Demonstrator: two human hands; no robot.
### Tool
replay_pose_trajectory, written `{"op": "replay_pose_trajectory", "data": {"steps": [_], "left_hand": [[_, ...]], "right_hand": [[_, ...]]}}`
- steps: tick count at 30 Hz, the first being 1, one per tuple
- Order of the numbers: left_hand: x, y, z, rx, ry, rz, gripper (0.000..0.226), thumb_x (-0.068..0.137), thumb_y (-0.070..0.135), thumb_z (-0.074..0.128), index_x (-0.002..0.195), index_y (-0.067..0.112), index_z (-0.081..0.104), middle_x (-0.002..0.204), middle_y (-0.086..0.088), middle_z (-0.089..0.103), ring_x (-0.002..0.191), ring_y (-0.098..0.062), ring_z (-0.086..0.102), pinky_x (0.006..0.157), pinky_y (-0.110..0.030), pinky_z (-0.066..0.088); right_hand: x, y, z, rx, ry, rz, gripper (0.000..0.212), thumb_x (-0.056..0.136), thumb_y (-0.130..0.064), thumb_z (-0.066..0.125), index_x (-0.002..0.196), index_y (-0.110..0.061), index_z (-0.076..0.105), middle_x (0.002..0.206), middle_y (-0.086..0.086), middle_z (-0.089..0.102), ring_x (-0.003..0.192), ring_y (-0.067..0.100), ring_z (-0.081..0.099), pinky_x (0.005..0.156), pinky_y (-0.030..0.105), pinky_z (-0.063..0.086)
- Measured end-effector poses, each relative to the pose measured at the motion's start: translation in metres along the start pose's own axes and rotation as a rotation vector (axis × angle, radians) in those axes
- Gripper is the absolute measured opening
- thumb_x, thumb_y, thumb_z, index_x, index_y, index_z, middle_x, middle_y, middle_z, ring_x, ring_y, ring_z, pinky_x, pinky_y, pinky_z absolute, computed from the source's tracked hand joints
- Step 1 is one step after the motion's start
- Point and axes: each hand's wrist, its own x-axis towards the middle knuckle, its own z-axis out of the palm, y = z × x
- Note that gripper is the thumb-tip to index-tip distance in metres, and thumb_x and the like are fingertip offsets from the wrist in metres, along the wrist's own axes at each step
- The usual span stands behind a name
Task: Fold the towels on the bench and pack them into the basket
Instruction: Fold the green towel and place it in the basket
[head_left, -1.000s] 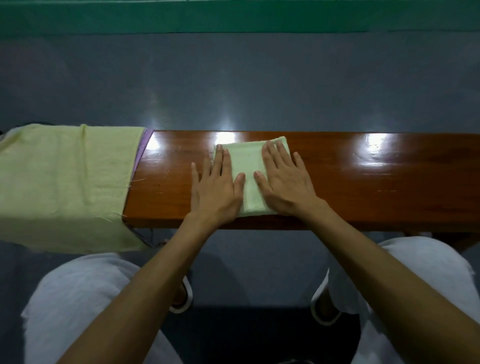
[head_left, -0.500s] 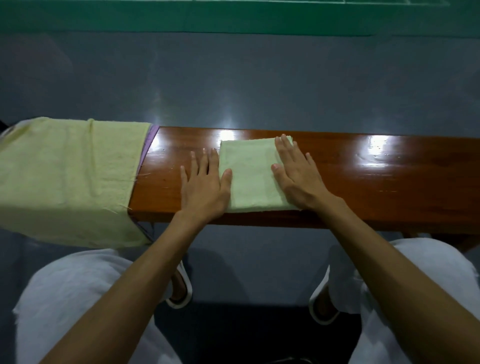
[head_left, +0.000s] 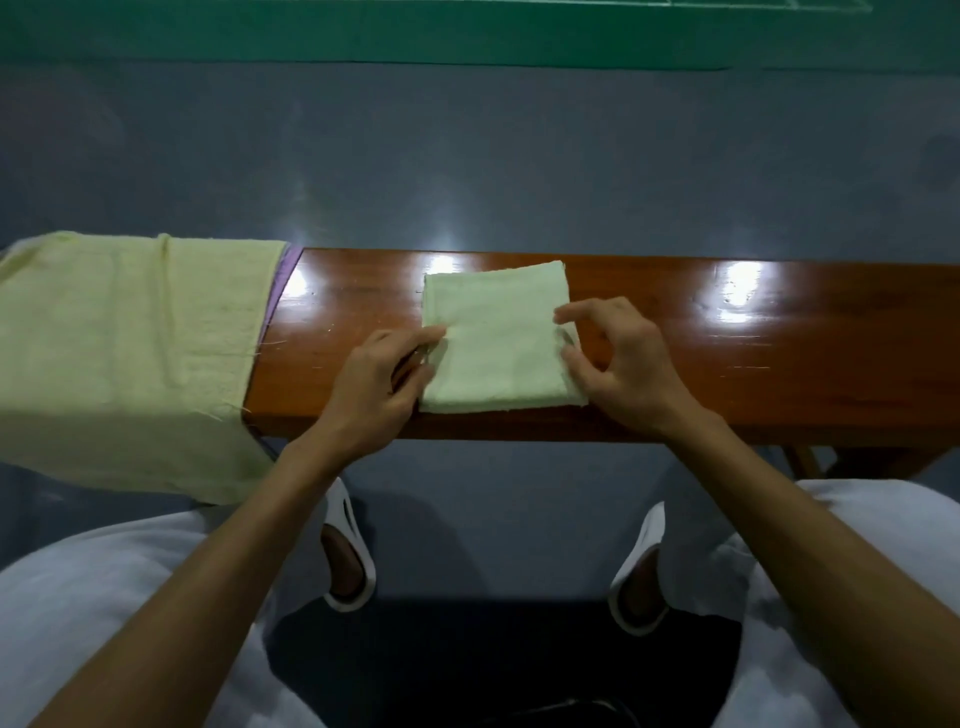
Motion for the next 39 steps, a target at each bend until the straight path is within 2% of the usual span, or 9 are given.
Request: {"op": "replay_pose_trajectory", "data": {"steps": [6, 10, 12, 15, 22, 26, 31, 36, 39], "left_hand": [[-0.009, 0.006, -0.006, 0.002, 0.002, 0.017, 0.044, 0.098, 0.021, 0.066, 0.141, 0.028, 0.057, 0.133, 0.015, 0.053, 0.126, -0.016, 0.047, 0.102, -0.048, 0.048], [-0.016, 0.008, -0.008, 0.063, -0.036, -0.004, 0.071, 0.084, 0.063, 0.07, 0.145, 0.036, 0.048, 0.135, 0.014, 0.047, 0.125, -0.013, 0.044, 0.102, -0.041, 0.047], [-0.016, 0.004, -0.007, 0.101, -0.07, -0.005, 0.094, 0.068, 0.075, 0.079, 0.147, 0.041, 0.041, 0.14, 0.005, 0.048, 0.125, -0.017, 0.047, 0.102, -0.041, 0.049], [-0.016, -0.001, -0.003, 0.133, -0.058, 0.011, 0.107, 0.057, 0.062, 0.091, 0.146, 0.04, 0.035, 0.144, 0.002, 0.047, 0.129, -0.021, 0.046, 0.105, -0.049, 0.049], [-0.025, 0.008, 0.003, 0.242, 0.069, 0.11, 0.079, 0.068, 0.049, 0.09, 0.135, 0.023, 0.056, 0.124, 0.001, 0.064, 0.107, -0.019, 0.051, 0.086, -0.044, 0.049], [-0.023, 0.008, 0.005, 0.225, 0.107, 0.16, 0.048, 0.079, 0.038, 0.078, 0.123, 0.021, 0.068, 0.121, 0.004, 0.066, 0.105, -0.022, 0.052, 0.079, -0.047, 0.049], [-0.016, 0.01, 0.004, 0.047, 0.113, 0.113, 0.038, 0.09, 0.042, 0.067, 0.118, 0.017, 0.075, 0.113, 0.005, 0.071, 0.1, -0.02, 0.054, 0.072, -0.038, 0.05], [-0.006, 0.017, -0.002, -0.139, 0.108, 0.001, 0.039, 0.1, 0.049, 0.059, 0.131, 0.027, 0.068, 0.107, 0.004, 0.072, 0.093, -0.023, 0.062, 0.068, -0.048, 0.058], [0.001, 0.029, -0.002, -0.34, 0.089, -0.126, 0.032, 0.101, 0.044, 0.059, 0.131, 0.032, 0.062, 0.11, 0.005, 0.07, 0.089, -0.017, 0.07, 0.064, -0.043, 0.064]], "right_hand": [[-0.014, 0.005, 0.009, 0.008, -0.118, 0.072, 0.052, 0.093, -0.039, 0.07, 0.14, -0.022, 0.054, 0.129, -0.001, 0.051, 0.11, 0.014, 0.05, 0.089, 0.031, 0.054], [-0.016, 0.004, 0.007, 0.033, -0.142, 0.062, 0.072, 0.08, -0.049, 0.082, 0.14, -0.022, 0.052, 0.131, -0.002, 0.05, 0.116, 0.012, 0.044, 0.088, 0.021, 0.047], [-0.018, 0.006, 0.006, -0.002, -0.181, 0.023, 0.088, 0.07, -0.057, 0.086, 0.142, -0.022, 0.049, 0.134, 0.001, 0.05, 0.117, 0.013, 0.042, 0.09, 0.027, 0.048], [-0.02, 0.01, 0.005, -0.058, -0.207, -0.004, 0.098, 0.06, -0.055, 0.09, 0.142, -0.024, 0.045, 0.136, 0.003, 0.049, 0.119, 0.017, 0.042, 0.095, 0.043, 0.052], [-0.024, 0.01, 0.006, -0.028, -0.178, -0.064, 0.094, 0.059, -0.047, 0.091, 0.136, -0.024, 0.044, 0.13, -0.003, 0.053, 0.105, 0.017, 0.051, 0.083, 0.045, 0.056], [-0.027, 0.01, 0.005, 0.082, -0.174, -0.076, 0.072, 0.064, -0.037, 0.086, 0.125, -0.024, 0.049, 0.121, -0.003, 0.057, 0.095, 0.017, 0.06, 0.07, 0.043, 0.059], [-0.02, 0.005, -0.009, 0.132, -0.155, -0.035, 0.046, 0.072, -0.045, 0.07, 0.108, -0.017, 0.065, 0.099, 0.0, 0.062, 0.083, 0.016, 0.06, 0.066, 0.045, 0.058], [-0.003, -0.004, -0.021, 0.288, -0.088, 0.082, 0.024, 0.087, -0.022, 0.077, 0.107, -0.012, 0.069, 0.1, -0.003, 0.07, 0.082, 0.019, 0.069, 0.066, 0.043, 0.061], [0.007, -0.008, -0.024, 0.427, -0.067, 0.198, 0.03, 0.092, -0.023, 0.073, 0.117, -0.008, 0.069, 0.108, 0.001, 0.072, 0.093, 0.014, 0.072, 0.072, 0.035, 0.064]]}}
